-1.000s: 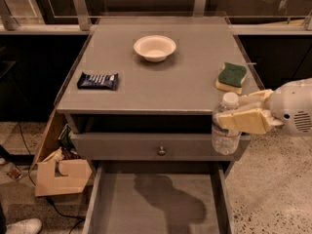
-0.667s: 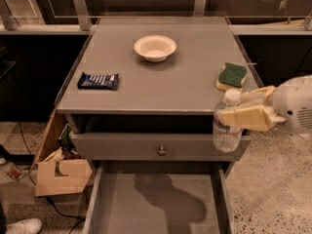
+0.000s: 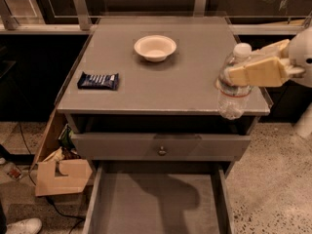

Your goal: Pick water bottle from middle drawer and place on counter

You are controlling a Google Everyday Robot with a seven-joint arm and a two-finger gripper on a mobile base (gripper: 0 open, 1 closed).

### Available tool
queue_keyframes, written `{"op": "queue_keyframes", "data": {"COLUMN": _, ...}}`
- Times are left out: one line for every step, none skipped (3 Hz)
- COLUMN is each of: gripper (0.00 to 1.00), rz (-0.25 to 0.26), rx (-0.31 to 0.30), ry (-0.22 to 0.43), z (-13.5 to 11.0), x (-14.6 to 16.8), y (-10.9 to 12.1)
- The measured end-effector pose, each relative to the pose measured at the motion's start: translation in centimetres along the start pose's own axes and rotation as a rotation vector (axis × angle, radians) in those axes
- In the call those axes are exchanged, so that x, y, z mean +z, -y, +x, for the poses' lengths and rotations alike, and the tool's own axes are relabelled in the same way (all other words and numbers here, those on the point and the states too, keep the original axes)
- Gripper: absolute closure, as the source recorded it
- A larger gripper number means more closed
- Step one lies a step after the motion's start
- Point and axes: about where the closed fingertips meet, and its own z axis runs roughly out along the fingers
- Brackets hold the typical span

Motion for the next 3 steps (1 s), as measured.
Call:
{"op": "queue_keyframes", "data": {"gripper": 1.0, "rz": -0.002, "rx": 0.0, "ry": -0.002, "z": 0.3, "x": 0.1, "y": -0.3}}
{"op": "queue_keyframes", "data": {"gripper": 1.0, "rz": -0.002, "rx": 0.0, "ry": -0.002, "z": 0.3, "x": 0.1, "y": -0.3}}
{"op": "queue_keyframes", "data": {"gripper": 1.0, "rz": -0.049, "rx": -0.022, "ry": -0.02, "z": -2.0, "x": 1.5, "y": 0.3}}
